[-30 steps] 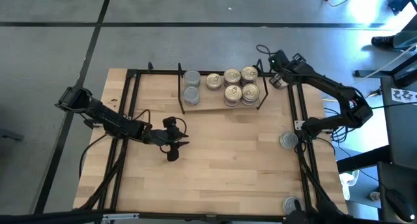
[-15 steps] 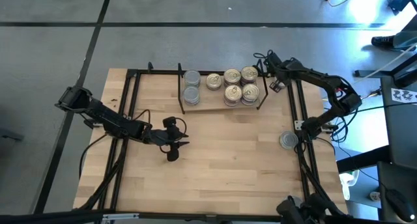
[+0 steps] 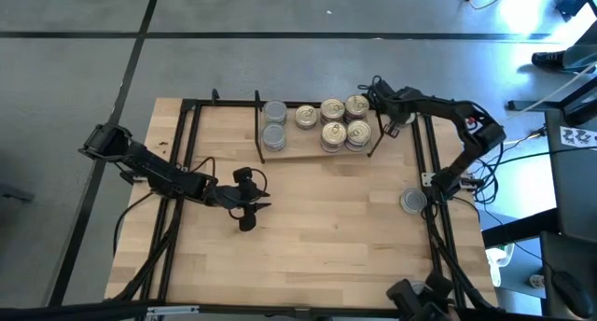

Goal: Stack canned seafood by type on shelf
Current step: Stack the blue pink tuna can on top of the other blue pink tuna can on the shelf

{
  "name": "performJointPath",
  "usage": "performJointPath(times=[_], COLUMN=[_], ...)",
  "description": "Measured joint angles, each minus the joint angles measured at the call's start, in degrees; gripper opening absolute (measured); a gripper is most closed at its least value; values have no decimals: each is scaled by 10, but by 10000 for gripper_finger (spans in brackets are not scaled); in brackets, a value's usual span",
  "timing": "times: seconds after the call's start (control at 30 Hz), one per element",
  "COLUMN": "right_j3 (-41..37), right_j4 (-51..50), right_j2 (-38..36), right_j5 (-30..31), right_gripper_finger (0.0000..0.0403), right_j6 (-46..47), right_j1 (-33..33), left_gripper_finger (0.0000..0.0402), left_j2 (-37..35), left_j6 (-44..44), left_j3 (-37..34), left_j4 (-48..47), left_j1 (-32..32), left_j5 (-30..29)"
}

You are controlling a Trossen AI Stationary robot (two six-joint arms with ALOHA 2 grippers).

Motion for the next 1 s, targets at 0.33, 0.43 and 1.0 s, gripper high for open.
performJointPath(times=[0.33,0.43,1.0], right_j3=[-18,-31,-32], right_j4=[38,59,3], right_j2=[12,12,3], right_j5=[-40,-46,-78], right_gripper_finger=[14,14,14], right_j6=[-49,-61,-54], right_j1=[-20,-19,-18], left_gripper_finger=[136,136,136], left_j2=[0,0,0], left_j6=[-1,1,0], left_j3=[0,0,0], left_j4=[0,0,1], left_j1=[0,0,6], left_j5=[0,0,-2])
